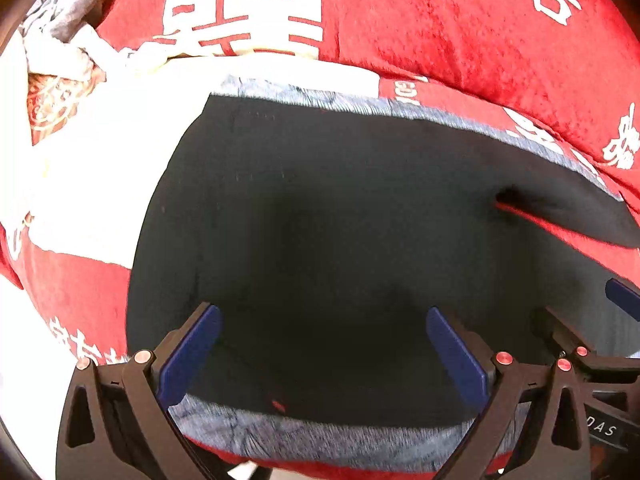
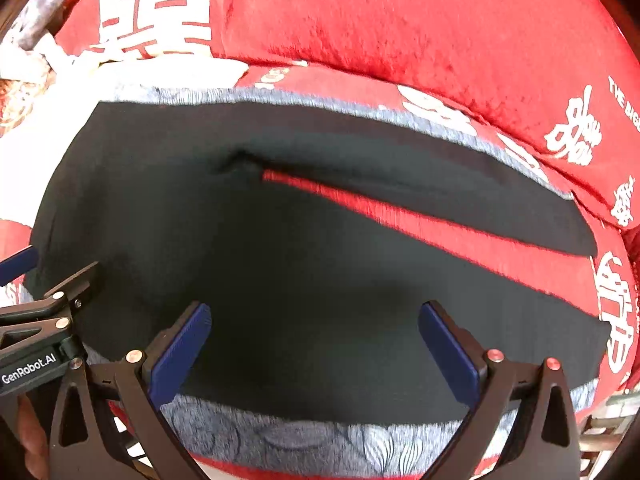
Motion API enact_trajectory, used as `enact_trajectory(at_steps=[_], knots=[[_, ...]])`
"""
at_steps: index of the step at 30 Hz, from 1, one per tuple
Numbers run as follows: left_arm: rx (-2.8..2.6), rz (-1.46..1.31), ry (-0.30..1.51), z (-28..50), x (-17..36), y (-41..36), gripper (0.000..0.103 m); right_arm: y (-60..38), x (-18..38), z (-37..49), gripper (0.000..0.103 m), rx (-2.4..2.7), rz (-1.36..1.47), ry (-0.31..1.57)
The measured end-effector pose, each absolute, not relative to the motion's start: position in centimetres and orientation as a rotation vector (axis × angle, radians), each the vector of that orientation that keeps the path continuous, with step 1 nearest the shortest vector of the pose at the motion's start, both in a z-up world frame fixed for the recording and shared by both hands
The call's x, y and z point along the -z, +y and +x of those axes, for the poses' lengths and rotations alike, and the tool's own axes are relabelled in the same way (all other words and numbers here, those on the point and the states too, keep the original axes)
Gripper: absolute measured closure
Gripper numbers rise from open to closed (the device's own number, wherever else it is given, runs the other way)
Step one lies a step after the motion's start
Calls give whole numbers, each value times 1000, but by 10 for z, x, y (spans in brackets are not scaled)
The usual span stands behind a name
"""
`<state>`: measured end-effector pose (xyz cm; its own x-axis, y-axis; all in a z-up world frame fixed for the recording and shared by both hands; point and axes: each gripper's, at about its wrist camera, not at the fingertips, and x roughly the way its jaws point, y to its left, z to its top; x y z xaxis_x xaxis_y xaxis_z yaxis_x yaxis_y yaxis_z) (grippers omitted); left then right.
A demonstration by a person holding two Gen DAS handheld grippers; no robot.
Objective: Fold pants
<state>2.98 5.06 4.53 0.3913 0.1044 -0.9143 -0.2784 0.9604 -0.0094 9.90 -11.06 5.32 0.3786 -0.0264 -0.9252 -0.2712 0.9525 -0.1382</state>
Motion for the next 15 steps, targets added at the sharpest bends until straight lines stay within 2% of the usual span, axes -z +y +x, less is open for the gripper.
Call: enact_trajectory(at_steps=[15], knots=[[-300, -146, 1128, 96, -47, 81, 0, -91, -47, 180, 0, -178, -196, 1162]])
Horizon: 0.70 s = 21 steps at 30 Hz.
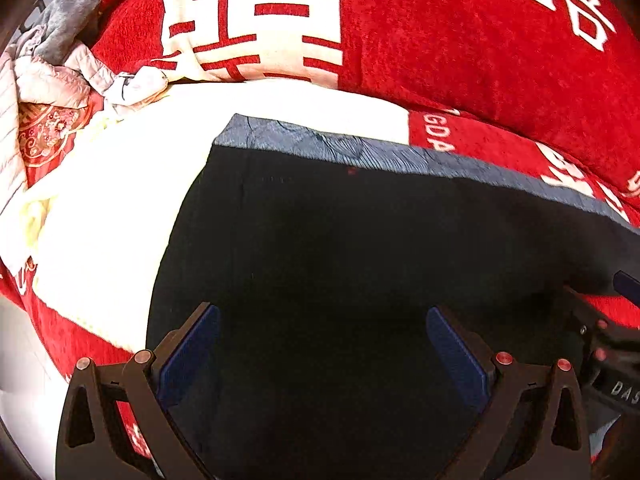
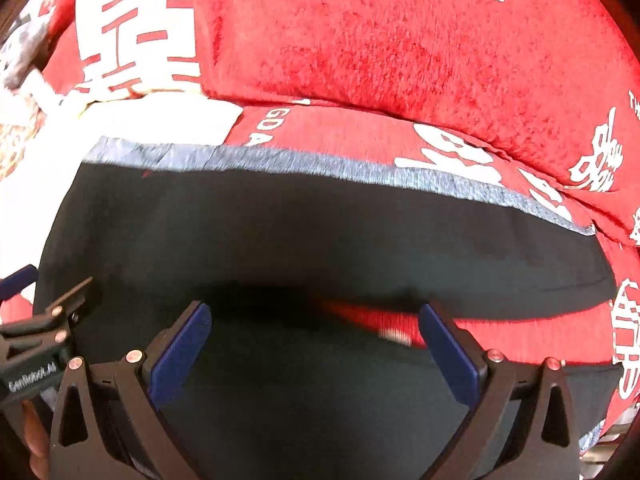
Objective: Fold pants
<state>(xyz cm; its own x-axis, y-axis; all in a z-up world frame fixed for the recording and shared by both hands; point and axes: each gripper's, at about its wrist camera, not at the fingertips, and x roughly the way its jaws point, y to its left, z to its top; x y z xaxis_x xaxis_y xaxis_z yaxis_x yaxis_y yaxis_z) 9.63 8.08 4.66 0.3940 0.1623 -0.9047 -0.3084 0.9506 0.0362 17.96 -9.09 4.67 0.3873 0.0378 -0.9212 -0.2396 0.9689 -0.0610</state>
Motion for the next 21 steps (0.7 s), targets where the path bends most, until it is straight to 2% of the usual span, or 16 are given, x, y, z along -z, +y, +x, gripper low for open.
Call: enact_trajectory(at_steps=[12, 21], knots=[[-320, -133, 1157, 156, -37, 102, 0, -76, -43, 224, 0, -286, -212, 1141], [-302, -164, 1211, 177, -21, 116, 0, -23, -15, 276, 0, -737, -418, 1181]])
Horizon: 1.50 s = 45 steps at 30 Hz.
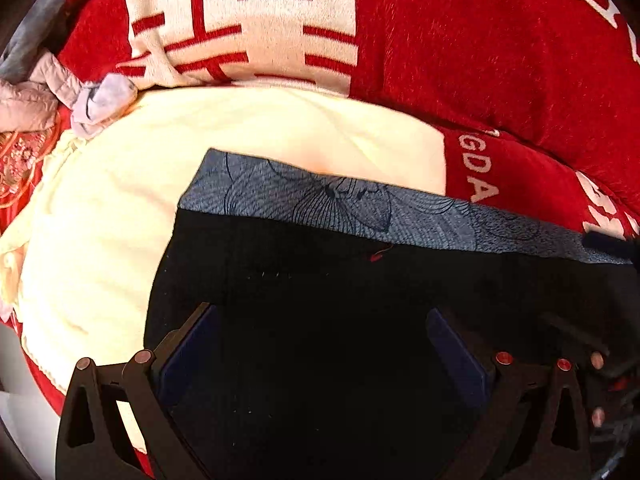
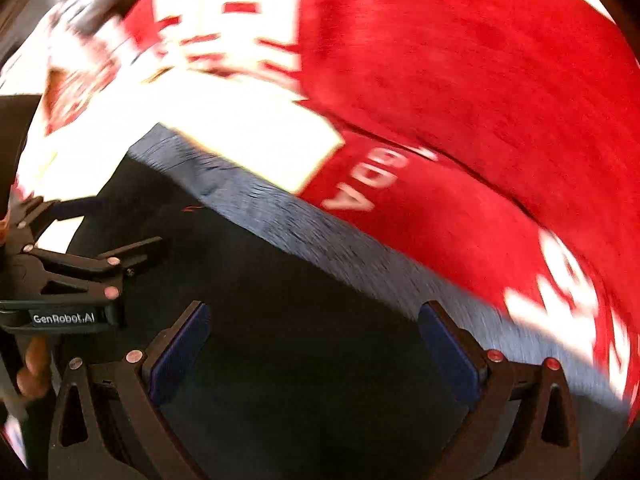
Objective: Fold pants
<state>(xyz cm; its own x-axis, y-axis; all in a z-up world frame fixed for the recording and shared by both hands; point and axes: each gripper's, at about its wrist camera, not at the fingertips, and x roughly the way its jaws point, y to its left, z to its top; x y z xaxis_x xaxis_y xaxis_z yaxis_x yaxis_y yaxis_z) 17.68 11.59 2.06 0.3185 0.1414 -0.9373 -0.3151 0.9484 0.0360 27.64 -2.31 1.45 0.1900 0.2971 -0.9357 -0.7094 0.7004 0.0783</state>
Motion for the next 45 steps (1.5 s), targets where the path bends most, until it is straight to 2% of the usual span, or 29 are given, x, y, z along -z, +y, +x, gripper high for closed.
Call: enact_trajectory(at_steps=[3, 6, 9, 11, 12, 13, 14, 17, 18, 19, 24, 31, 34, 36, 37, 38, 39, 41, 44, 45], knots=[[-292, -187, 1234, 173, -15, 120, 0, -2, 4, 296, 0, -839, -489, 1217], [-284, -188, 1242, 175, -10, 120, 0, 10, 33, 314, 0, -911, -496, 1338], [-275, -192, 1240, 176, -10, 122, 0, 21, 42, 315, 0, -972, -544, 1281], [-271, -201, 1238, 177, -10, 123, 0, 25, 40, 311, 4, -1014, -563, 1273], [-267, -209, 1238, 178, -9, 124, 0, 27, 37, 308, 19, -1052, -573, 1263], [-263, -218, 1236, 179, -9, 125, 0, 29, 33, 305, 50, -1100, -576, 1255], [-261, -226, 1234, 180, -10, 126, 0, 31, 30, 304, 63, -1114, -575, 1267], [-257, -266, 1222, 182, -16, 132, 0, 31, 25, 300, 75, -1105, -597, 1255], [-251, -292, 1212, 182, -20, 135, 0, 29, 20, 297, 82, -1100, -599, 1235], [-245, -329, 1197, 182, -25, 139, 0, 26, 14, 293, 95, -1074, -610, 1197], [-242, -470, 1175, 193, -41, 151, 0, 6, -22, 260, 95, -1056, -589, 1044], [-227, -668, 1226, 225, -31, 151, 0, 2, -39, 230, 95, -1020, -639, 959], [-256, -647, 1268, 233, -21, 145, 0, -5, -45, 201, 95, -1004, -682, 889], [-294, -607, 1306, 233, -11, 140, 29, -6, -45, 194, 95, -986, -687, 875], [-301, -593, 1331, 229, -6, 138, 60, -7, -45, 191, 96, -981, -681, 876], [-282, -617, 1341, 223, -2, 139, 70, -9, -45, 188, 96, -979, -673, 875], [-275, -636, 1312, 215, -4, 142, 73, -9, -46, 186, 96, -975, -671, 874], [-265, -645, 1273, 202, -12, 142, 86, -9, -47, 178, 96, -966, -683, 860], [-258, -629, 1205, 176, -30, 136, 89, -12, -53, 166, 96, -931, -700, 835], [-261, -624, 1191, 167, -34, 133, 89, -12, -53, 165, 93, -932, -696, 846]])
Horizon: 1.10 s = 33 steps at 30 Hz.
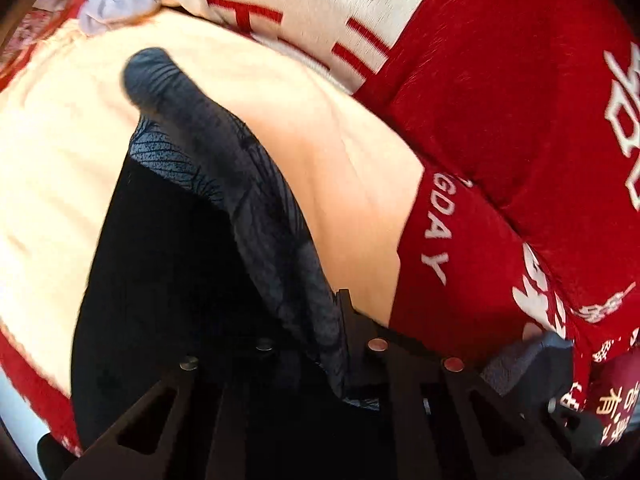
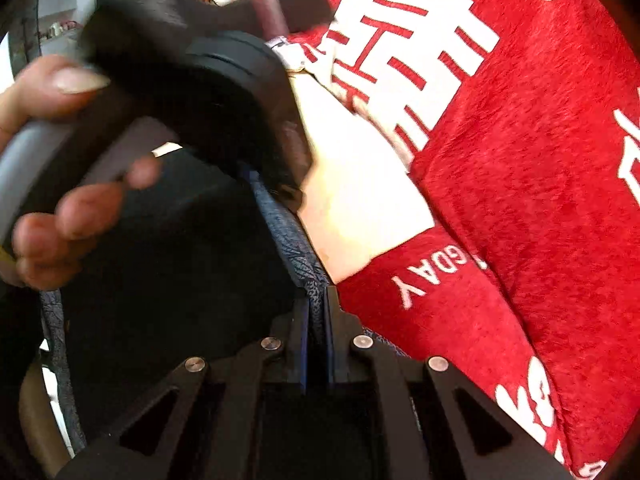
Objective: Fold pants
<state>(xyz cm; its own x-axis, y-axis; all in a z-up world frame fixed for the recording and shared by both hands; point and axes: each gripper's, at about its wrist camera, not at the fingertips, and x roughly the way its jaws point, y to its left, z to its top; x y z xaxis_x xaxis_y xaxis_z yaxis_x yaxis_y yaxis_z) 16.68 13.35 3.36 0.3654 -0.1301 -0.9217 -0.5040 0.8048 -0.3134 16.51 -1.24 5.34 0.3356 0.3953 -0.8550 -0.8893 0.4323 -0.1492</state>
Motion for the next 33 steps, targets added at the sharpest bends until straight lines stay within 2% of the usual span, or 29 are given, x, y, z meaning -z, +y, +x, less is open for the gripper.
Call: enact_trajectory(at_steps=[2, 3, 4, 9, 11, 12, 13, 16, 21, 25, 28, 33], knots=[[-273, -617, 1185, 158, -37, 125, 91, -17, -56, 164, 71, -917, -696, 867], [-279, -619, 1181, 150, -36, 123, 91, -20, -58, 164, 36, -903, -698, 870], [-278, -626, 1176, 144, -36, 123, 92, -23, -61, 166, 14, -898, -694, 863], [-281, -652, 1169, 138, -34, 121, 92, -22, -59, 184, 13, -914, -694, 908], [-273, -652, 1167, 138, -41, 121, 92, -14, -40, 188, 14, -914, -792, 964], [-261, -651, 1161, 136, -47, 121, 92, -13, -34, 188, 33, -927, -816, 994], [-248, -652, 1157, 134, -51, 120, 92, -12, -31, 190, 68, -944, -807, 1047], [-226, -648, 1131, 122, -64, 120, 92, -21, -60, 173, 87, -950, -750, 984], [-151, -657, 1062, 74, -94, 117, 92, -47, -107, 104, 91, -907, -725, 827], [-109, -658, 1042, 15, -96, 114, 92, -55, -119, 47, 91, -864, -709, 755], [-103, -691, 1063, -26, -76, 120, 92, -53, -101, -4, 91, -831, -744, 749], [-115, -801, 1138, -74, -18, 140, 92, -41, -38, -50, 91, -780, -781, 843]])
